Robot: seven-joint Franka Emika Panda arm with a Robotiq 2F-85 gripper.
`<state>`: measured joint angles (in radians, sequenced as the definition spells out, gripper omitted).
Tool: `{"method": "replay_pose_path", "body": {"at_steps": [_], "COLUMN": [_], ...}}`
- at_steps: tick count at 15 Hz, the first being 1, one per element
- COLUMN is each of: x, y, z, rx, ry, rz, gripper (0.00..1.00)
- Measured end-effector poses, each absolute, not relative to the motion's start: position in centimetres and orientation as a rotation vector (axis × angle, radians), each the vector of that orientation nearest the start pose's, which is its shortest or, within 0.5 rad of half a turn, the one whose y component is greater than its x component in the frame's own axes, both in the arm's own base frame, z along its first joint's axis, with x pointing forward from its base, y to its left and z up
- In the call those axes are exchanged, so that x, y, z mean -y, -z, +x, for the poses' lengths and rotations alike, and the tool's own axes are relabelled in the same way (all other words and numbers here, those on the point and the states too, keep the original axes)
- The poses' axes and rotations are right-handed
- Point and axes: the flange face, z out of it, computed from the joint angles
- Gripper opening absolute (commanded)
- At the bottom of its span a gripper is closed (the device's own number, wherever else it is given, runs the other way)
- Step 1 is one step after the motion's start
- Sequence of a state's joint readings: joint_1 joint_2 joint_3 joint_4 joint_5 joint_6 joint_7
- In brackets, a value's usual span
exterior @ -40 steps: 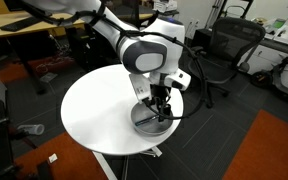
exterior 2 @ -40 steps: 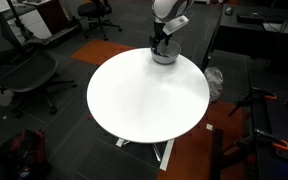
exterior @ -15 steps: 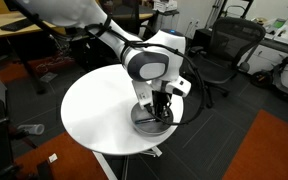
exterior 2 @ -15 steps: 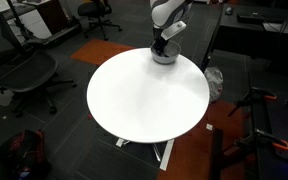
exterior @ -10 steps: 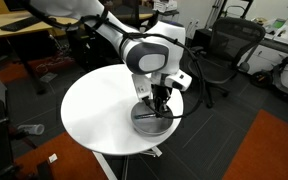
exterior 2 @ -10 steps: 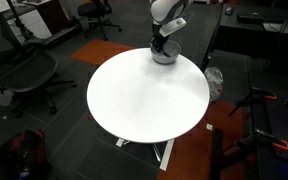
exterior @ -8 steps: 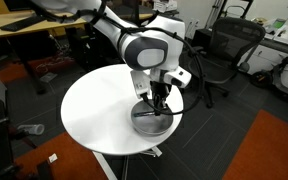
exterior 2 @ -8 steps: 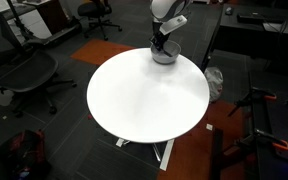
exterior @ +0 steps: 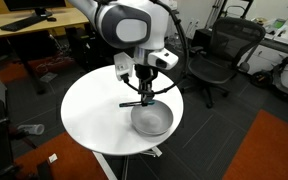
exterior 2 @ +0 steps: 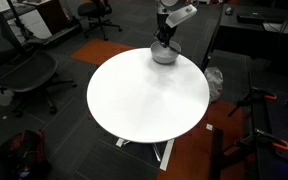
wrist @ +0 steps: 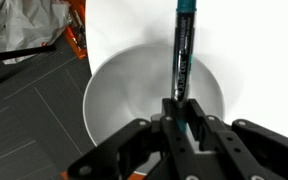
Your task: Remove the marker from the bowl
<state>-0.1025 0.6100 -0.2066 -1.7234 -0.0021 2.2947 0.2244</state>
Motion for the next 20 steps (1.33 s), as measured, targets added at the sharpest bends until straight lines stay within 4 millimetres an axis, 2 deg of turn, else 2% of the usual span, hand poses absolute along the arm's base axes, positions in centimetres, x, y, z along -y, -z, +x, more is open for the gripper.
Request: {"method": "replay_pose_path", "body": {"at_steps": [5,11,15,20], "x": [14.4,8.9,7.1,6.5], "y": [-24.9,-23.3,-21.4,-18.8], "z": [60.7,56.8,55.5,55.1], "rx": [-0.747,-0.721,-0.758,-0.807], "ry": [-0.089,-0.082,-0.054,-0.015], "rz": [-3.145,-3.134,-3.124,-3.116], "gripper": [0.05,0.05,0.05,0.05]}}
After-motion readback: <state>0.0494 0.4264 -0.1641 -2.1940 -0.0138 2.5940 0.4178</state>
